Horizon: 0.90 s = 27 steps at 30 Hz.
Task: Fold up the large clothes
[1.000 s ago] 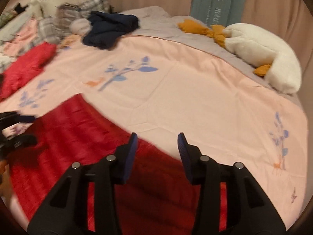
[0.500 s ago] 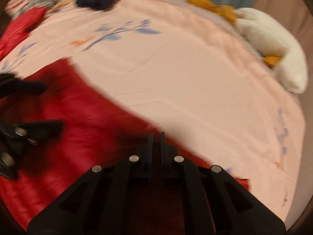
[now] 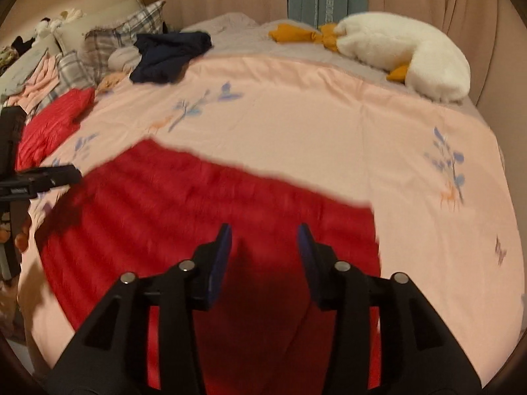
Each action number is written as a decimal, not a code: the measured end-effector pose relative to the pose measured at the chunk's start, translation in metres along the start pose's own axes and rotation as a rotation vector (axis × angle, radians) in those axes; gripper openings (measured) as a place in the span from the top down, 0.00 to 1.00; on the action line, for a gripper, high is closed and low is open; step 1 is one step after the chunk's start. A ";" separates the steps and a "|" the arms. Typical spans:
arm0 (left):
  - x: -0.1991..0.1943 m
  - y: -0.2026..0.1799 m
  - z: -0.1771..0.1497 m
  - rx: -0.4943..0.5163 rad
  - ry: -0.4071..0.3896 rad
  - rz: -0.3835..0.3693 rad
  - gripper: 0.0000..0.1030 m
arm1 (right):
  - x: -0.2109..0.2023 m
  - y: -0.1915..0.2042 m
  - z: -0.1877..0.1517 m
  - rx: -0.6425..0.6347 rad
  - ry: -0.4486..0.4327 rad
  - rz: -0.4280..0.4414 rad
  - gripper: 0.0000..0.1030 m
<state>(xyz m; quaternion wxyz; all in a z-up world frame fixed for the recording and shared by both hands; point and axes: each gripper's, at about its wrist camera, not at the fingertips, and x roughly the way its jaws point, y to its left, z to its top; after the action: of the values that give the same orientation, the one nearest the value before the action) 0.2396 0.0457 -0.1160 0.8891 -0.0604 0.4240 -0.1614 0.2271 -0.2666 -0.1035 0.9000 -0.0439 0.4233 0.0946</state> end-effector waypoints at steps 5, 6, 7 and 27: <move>0.020 0.004 -0.021 0.014 0.058 0.054 0.03 | 0.027 -0.014 -0.027 0.085 0.053 -0.036 0.56; 0.021 0.003 -0.022 0.019 0.051 0.066 0.03 | 0.028 -0.018 -0.027 0.110 0.051 -0.037 0.56; 0.020 0.003 -0.022 0.022 0.046 0.075 0.03 | 0.027 -0.022 -0.027 0.136 0.048 -0.051 0.56; -0.038 -0.022 -0.080 0.043 -0.053 0.147 0.03 | -0.066 0.002 -0.124 0.217 -0.088 -0.087 0.57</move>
<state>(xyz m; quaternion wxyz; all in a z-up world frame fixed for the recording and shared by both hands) 0.1505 0.0401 -0.1332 0.9105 -0.0143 0.4002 -0.1030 0.0924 -0.2930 -0.1314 0.9203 0.0396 0.3889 0.0108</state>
